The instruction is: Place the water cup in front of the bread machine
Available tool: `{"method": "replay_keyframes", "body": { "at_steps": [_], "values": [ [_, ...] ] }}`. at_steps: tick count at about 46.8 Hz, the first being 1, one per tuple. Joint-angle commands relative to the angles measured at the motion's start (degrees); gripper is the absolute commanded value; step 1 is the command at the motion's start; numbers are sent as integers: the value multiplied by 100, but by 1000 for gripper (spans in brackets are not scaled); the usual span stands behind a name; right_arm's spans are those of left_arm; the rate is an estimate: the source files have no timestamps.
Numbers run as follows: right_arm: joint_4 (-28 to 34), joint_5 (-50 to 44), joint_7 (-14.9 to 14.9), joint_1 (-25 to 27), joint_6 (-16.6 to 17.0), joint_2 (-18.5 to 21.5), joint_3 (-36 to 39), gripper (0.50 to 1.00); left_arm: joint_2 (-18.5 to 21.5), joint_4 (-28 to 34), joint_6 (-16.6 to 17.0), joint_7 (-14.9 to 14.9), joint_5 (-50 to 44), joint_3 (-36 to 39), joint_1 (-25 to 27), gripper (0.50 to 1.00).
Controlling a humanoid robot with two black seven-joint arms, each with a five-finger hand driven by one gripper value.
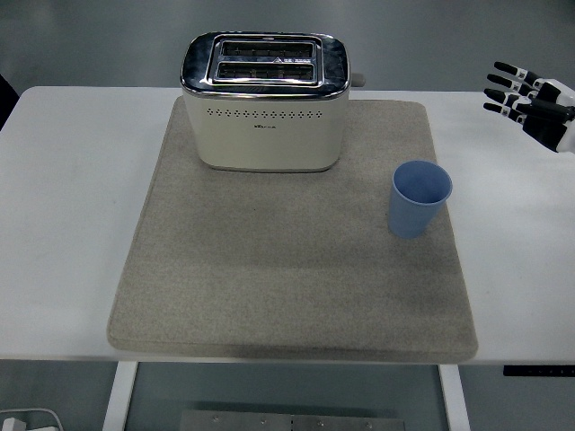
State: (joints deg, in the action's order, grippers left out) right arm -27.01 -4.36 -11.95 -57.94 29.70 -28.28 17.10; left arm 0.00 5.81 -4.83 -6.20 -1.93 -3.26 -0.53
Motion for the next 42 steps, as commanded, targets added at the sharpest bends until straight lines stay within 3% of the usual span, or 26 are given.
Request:
{"method": "replay_keyframes", "body": {
  "at_steps": [1,17,25,37,42],
  "values": [
    [-103,-109,-9,90,-8,-107,13,936,0,-1,0,5,0,1,1,1000],
    [-937,-170,-97,423,-8,-854,48,936,0,-1,0,5,0,1,1,1000],
    [-1614,-723,-237,678,-69,-1215,83,936,0,7,0,5,0,1,1,1000],
    [-2300,-961,-308,837,-333,-1461,92,936,0,7,0,-4,0,1,1,1000],
    [-2318,-1163,-518,925,-360,-1461,92,936,0,7,0,-4,0,1,9,1000]
  ]
}}
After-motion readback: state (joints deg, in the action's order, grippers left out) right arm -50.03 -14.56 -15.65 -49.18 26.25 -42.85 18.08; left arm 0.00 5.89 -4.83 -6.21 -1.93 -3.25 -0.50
